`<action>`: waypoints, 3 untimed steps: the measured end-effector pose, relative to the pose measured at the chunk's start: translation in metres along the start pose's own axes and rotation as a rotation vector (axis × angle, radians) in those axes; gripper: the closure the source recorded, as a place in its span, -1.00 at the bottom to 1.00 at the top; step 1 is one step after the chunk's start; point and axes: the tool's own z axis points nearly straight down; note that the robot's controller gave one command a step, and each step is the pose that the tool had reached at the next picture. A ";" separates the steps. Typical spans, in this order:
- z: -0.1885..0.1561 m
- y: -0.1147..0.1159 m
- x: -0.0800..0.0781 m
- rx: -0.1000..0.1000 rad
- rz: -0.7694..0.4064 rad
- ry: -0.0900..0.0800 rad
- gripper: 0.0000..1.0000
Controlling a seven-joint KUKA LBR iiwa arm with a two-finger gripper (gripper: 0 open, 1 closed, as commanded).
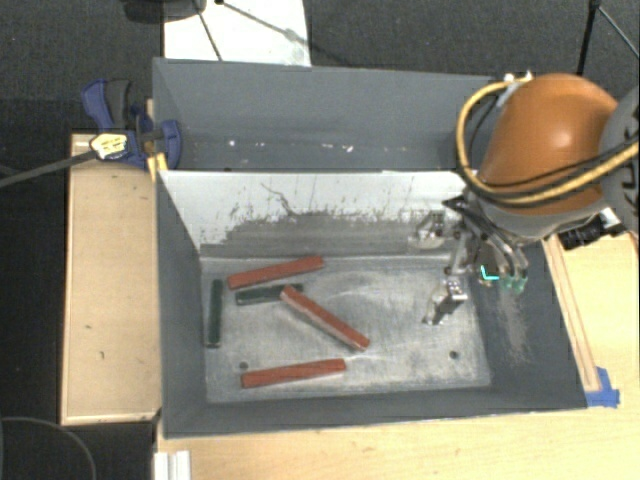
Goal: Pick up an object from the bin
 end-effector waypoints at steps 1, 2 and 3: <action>-0.004 0.000 -0.001 0.000 0.000 -0.008 -1.00; 0.024 0.029 0.005 0.002 -0.045 -0.017 -1.00; 0.091 0.039 -0.003 -0.002 -0.067 -0.013 -1.00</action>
Offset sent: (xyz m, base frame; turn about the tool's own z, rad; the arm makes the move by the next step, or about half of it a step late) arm -0.0246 0.1020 -0.0924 -0.1405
